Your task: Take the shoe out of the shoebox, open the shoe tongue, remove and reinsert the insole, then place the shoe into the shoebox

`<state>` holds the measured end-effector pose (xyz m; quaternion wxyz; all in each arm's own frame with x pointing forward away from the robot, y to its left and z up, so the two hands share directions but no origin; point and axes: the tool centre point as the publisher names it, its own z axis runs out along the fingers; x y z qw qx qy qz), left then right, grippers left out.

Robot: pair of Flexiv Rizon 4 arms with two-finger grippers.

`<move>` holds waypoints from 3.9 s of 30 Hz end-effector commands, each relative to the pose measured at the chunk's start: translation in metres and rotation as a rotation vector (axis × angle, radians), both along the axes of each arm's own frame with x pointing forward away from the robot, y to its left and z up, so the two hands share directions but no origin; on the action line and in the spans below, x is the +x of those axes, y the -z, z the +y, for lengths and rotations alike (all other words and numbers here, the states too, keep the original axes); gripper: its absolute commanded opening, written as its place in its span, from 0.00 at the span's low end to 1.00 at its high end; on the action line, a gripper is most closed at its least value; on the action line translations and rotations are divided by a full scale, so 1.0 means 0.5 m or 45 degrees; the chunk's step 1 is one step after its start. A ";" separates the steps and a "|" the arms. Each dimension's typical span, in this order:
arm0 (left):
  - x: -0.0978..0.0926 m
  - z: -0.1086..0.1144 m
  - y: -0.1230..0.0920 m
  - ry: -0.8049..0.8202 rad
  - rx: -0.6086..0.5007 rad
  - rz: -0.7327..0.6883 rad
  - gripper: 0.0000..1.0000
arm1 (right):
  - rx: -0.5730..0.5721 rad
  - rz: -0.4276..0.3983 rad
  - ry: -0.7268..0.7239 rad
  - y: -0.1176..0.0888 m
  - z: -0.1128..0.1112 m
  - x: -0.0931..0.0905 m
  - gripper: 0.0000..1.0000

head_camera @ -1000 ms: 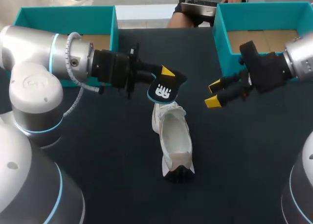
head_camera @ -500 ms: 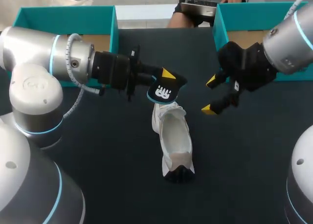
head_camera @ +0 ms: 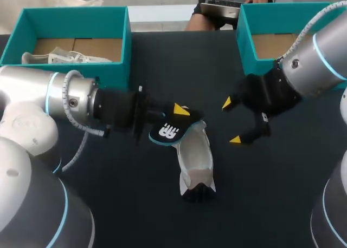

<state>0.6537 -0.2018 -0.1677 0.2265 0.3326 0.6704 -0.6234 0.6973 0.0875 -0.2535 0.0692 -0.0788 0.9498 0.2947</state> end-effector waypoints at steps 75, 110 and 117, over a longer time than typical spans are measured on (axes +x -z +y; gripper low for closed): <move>-0.085 -0.049 0.198 -0.165 -0.105 0.043 0.00 | -0.111 -0.028 0.016 0.144 0.037 -0.013 1.00; 0.016 -0.090 0.304 -0.224 -0.060 0.124 0.00 | -0.111 -0.028 0.016 0.144 0.037 -0.013 1.00; 0.042 -0.089 0.338 -0.232 -0.022 0.114 0.00 | -0.111 -0.028 0.016 0.144 0.037 -0.013 1.00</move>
